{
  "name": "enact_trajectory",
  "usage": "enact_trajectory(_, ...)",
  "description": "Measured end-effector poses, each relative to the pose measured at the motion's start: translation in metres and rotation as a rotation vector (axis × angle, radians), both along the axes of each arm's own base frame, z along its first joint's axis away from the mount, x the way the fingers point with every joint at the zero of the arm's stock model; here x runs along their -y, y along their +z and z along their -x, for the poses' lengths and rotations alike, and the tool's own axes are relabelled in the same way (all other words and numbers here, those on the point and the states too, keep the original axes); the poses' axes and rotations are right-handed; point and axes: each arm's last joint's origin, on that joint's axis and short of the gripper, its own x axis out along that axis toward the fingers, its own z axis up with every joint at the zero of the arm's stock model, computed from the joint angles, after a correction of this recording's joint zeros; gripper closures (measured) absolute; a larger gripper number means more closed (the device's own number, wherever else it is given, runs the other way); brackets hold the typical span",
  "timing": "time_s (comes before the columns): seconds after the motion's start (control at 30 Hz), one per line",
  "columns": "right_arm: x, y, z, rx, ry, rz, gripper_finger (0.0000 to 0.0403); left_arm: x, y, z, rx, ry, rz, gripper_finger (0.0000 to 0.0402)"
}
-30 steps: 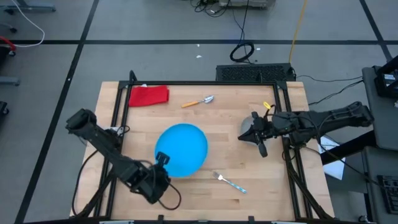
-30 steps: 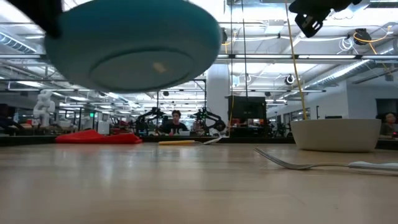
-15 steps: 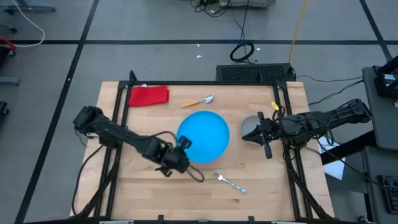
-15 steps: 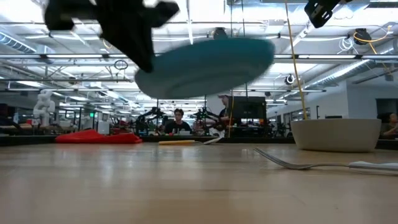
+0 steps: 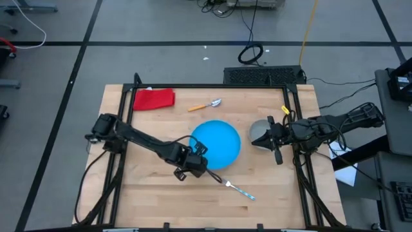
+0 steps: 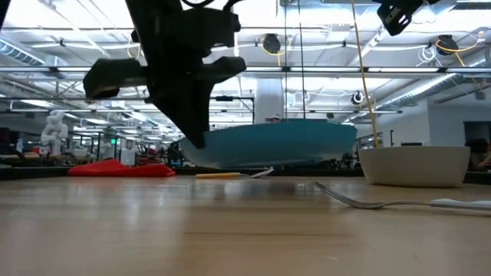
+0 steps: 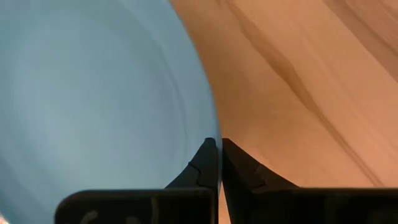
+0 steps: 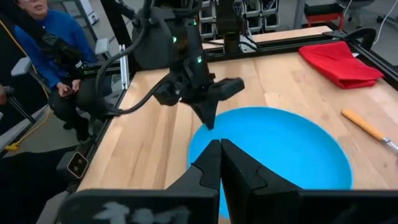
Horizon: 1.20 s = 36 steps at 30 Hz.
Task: Set table place
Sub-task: Move the blue plate to the center of the table, then put the gray bowl on top of the blue plate
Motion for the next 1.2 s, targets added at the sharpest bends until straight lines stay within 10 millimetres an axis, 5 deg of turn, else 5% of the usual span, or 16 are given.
enact_trajectory(0.63, 0.000, 0.000, 0.000, -0.001, -0.006, -0.016, 0.0403, 0.003, -0.021, -0.007, -0.011, 0.029, -0.028, 0.0372)
enact_trajectory(0.97, 0.000, 0.000, 0.000, -0.004, -0.010, -0.024, 0.0403, 0.005, -0.020, -0.007, 0.026, 0.094, -0.070, 0.0239)
enact_trajectory(1.2, 0.000, -0.008, -0.002, -0.019, -0.020, -0.042, 0.0403, 0.012, 0.003, -0.003, 0.107, 0.166, -0.003, 0.0216)
